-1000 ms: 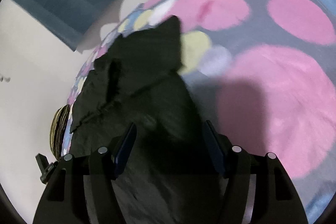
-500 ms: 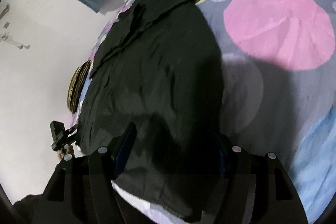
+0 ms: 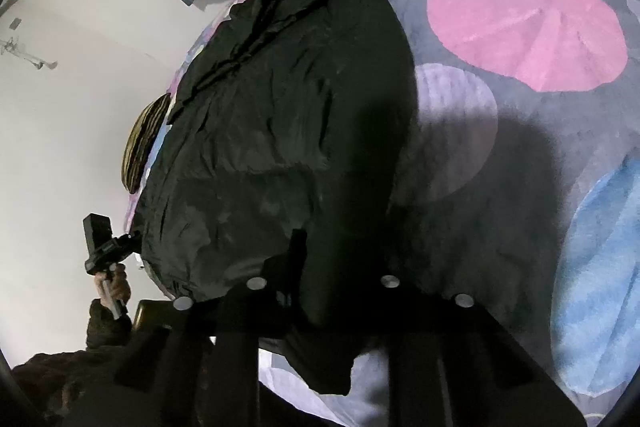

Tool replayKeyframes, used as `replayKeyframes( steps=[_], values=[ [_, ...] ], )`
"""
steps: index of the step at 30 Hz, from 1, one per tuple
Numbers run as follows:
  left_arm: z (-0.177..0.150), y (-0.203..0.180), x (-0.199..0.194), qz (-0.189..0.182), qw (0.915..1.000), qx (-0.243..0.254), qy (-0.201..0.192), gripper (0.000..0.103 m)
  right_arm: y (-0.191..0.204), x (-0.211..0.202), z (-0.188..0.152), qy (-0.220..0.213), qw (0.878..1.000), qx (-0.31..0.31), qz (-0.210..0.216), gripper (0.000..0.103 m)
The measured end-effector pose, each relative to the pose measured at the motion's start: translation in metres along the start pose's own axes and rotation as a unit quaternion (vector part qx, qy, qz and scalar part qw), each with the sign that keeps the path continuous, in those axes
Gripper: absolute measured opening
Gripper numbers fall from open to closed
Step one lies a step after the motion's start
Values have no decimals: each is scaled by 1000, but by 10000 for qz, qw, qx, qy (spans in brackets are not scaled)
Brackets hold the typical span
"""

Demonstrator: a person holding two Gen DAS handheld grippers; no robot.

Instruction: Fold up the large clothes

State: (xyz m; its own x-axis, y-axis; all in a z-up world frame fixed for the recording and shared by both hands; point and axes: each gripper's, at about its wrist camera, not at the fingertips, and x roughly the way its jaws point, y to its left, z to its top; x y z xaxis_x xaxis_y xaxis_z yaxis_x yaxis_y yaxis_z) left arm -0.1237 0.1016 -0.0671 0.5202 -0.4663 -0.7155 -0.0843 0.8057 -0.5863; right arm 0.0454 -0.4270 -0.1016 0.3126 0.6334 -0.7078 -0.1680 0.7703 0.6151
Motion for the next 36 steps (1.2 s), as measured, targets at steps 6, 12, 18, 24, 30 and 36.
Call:
replayKeyframes(
  steps=[6, 12, 18, 24, 30, 36],
  values=[
    [-8, -7, -15, -176, 9995, 73, -264, 13, 12, -8, 2, -174, 9995, -120, 235, 15],
    [-4, -10, -46, -1130, 9913, -294, -616, 13, 14, -33, 6, -390, 9960, -49, 804, 14],
    [38, -12, -62, -1627, 9801, -697, -901, 13, 19, -55, 43, -796, 9855, 150, 1489, 14],
    [99, 2, -38, -1490, 9774, -1074, -1049, 13, 12, -37, 123, -1121, 9752, 548, 1825, 14],
    [150, 35, 18, -1228, 9775, -1486, -851, 13, -17, 27, 193, -936, 9764, 1083, 1616, 14],
    [171, 64, 75, -930, 9786, -1777, -465, 13, -53, 92, 211, -499, 9769, 1682, 1222, 14]
  ],
)
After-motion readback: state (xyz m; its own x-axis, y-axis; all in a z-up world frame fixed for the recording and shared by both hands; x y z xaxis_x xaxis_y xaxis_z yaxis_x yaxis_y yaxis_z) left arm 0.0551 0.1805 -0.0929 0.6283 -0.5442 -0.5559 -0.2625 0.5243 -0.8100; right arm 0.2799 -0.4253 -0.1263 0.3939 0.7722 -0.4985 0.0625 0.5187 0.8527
